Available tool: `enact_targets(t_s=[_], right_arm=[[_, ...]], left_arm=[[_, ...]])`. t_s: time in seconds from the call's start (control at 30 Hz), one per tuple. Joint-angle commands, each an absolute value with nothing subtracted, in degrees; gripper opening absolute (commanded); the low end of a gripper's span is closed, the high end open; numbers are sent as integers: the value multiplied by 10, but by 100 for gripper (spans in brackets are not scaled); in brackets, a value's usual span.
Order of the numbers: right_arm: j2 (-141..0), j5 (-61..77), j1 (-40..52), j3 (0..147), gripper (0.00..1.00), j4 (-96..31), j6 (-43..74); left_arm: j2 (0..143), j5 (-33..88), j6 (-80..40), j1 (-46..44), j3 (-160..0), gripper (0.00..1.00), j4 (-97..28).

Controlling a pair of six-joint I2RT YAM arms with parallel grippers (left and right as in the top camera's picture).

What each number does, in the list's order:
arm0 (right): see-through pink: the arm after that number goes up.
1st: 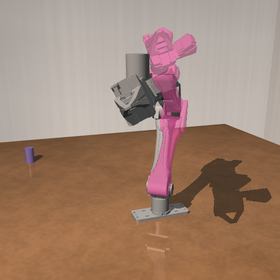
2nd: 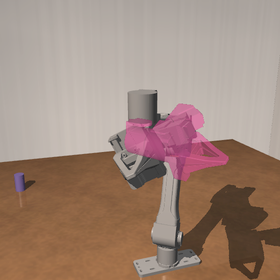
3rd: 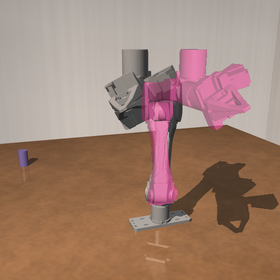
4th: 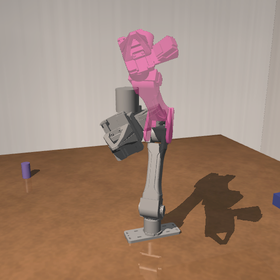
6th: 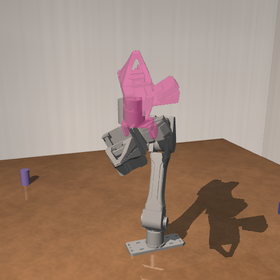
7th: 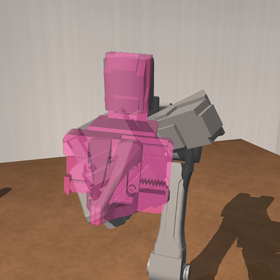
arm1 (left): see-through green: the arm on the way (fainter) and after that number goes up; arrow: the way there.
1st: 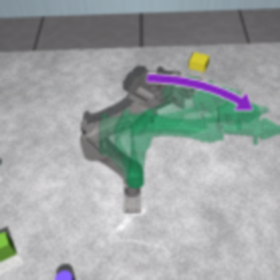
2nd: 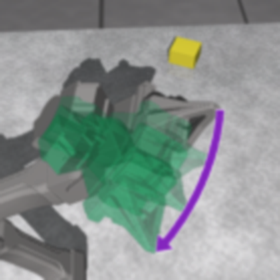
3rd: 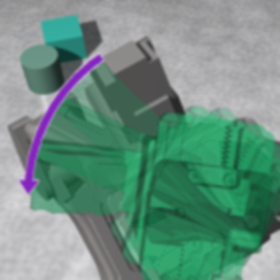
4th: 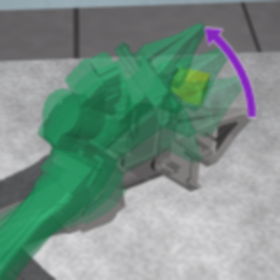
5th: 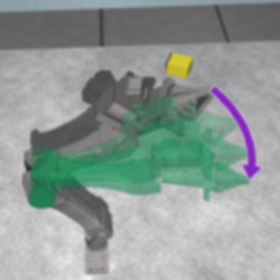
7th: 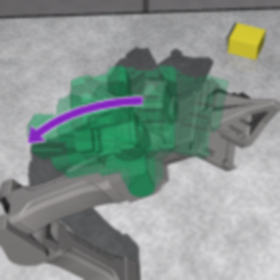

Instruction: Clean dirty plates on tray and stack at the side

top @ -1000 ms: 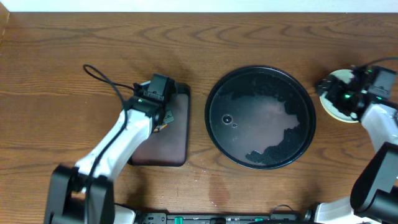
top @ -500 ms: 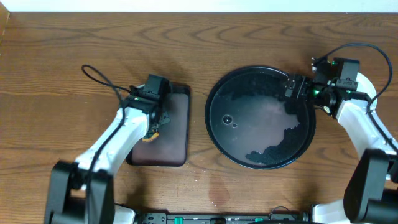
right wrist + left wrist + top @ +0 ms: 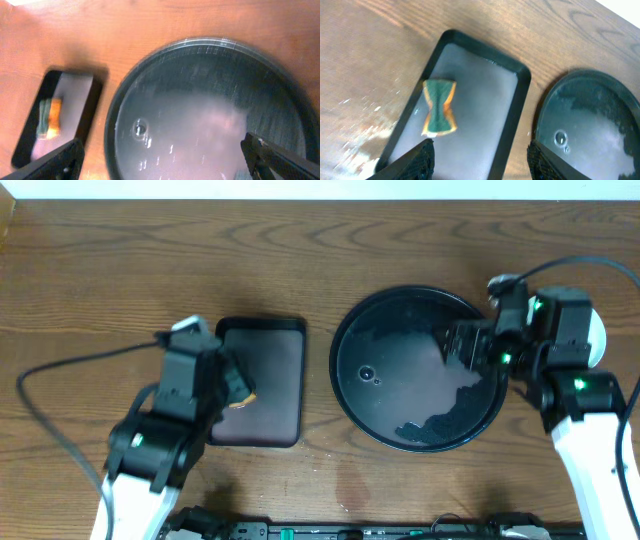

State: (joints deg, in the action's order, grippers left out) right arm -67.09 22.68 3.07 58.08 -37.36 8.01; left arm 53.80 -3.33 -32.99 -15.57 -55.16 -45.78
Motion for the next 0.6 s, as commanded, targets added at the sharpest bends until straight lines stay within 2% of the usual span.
enact_targets(t_s=[0.0, 0.03, 0.07, 0.1, 0.13, 0.33, 0.57], right_arm=[[-623, 182, 77, 578, 99, -430, 70], [-608, 169, 91, 570, 99, -441, 72], [-595, 159, 102, 562, 99, -442, 77], [-576, 145, 115, 550, 99, -440, 87], [-556, 130, 127, 538, 99, -434, 99], [-419, 58, 162, 491, 99, -405, 128], [-329, 54, 162, 487, 99, -402, 128]], left_arm=[[501, -30, -328, -156, -559, 61, -509], [494, -30, -328, -156, -559, 61, -524], [490, -30, -328, -156, -559, 73, -536], [488, -30, -328, -156, -559, 75, -545], [488, -30, -328, -156, -559, 81, -553], [502, -30, -328, -156, -559, 82, -557], [516, -30, -328, -156, -559, 82, -557]])
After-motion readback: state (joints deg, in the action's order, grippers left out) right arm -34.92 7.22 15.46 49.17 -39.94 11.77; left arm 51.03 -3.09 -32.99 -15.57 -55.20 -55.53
